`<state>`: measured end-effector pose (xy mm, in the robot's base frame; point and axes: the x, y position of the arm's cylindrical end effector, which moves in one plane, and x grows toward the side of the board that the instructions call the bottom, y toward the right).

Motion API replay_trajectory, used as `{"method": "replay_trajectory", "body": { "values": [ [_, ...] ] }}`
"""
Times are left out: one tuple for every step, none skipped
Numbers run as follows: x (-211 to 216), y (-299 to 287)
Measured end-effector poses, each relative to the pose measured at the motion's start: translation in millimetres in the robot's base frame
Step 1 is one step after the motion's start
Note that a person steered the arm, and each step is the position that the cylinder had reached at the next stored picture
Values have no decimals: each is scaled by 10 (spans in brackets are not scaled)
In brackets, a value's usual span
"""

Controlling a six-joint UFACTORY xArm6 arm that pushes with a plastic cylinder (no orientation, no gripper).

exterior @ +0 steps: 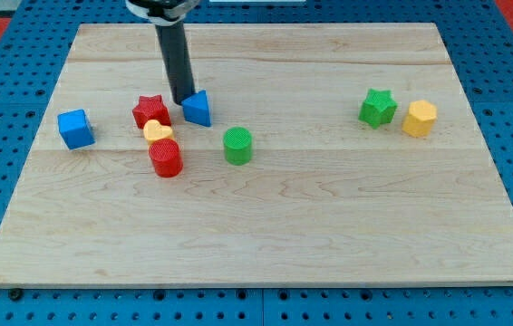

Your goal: Push the blue triangle into the green circle

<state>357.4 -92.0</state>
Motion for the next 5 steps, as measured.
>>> {"method": "replay_trajectory", "body": {
  "values": [
    [114, 34],
    [182, 151],
    [318, 336],
    [340, 441],
    [117, 136]
  ]
}}
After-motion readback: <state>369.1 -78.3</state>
